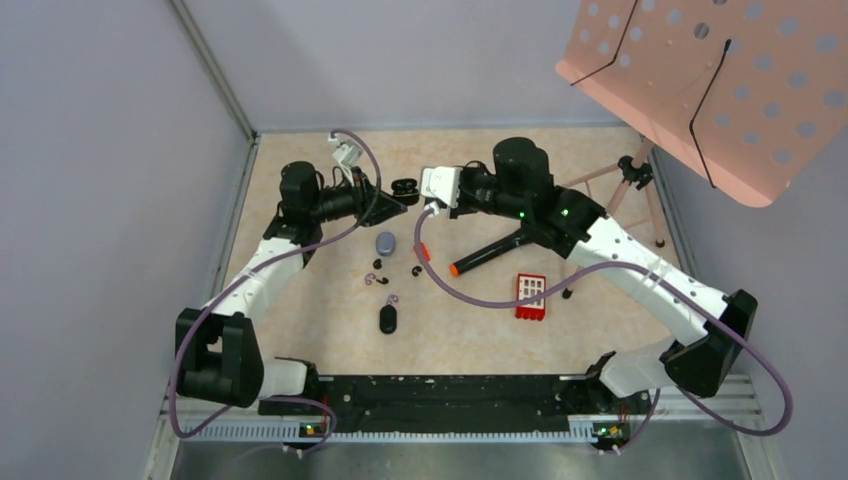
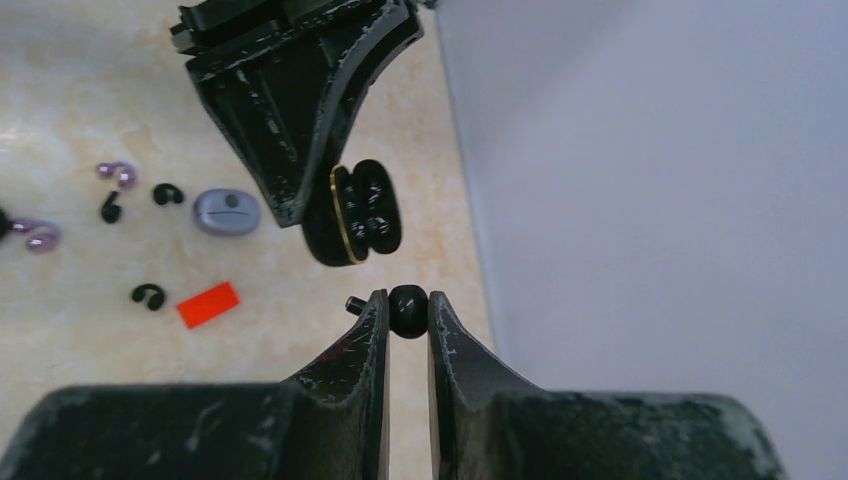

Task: Insert the wireless bluetooth earbuds into the charging case
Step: Pick up the earbud from the center of the board, then place the earbud in the charging case.

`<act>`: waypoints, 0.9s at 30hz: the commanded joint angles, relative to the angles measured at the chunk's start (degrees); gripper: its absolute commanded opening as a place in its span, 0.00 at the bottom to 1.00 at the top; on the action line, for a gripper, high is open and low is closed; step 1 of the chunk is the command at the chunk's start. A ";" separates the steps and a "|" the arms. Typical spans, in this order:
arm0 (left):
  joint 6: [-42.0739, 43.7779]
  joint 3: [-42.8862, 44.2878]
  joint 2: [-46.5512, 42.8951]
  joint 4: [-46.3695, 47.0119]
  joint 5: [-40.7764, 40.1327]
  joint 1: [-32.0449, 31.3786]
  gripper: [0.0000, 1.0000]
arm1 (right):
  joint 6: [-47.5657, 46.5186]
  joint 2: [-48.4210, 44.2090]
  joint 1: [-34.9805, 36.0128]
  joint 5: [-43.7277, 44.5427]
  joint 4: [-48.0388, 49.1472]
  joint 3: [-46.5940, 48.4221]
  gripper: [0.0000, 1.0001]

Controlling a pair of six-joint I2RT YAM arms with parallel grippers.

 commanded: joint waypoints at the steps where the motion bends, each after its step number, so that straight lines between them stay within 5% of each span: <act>1: 1.32 3.44 -1.11 3.83 3.36 -2.54 0.00 | -8.76 -3.60 1.78 4.10 12.11 -5.43 0.00; 27: -6.17 3.71 -4.02 10.11 7.82 -4.19 0.00 | -15.31 -3.48 3.60 4.72 16.95 -9.59 0.00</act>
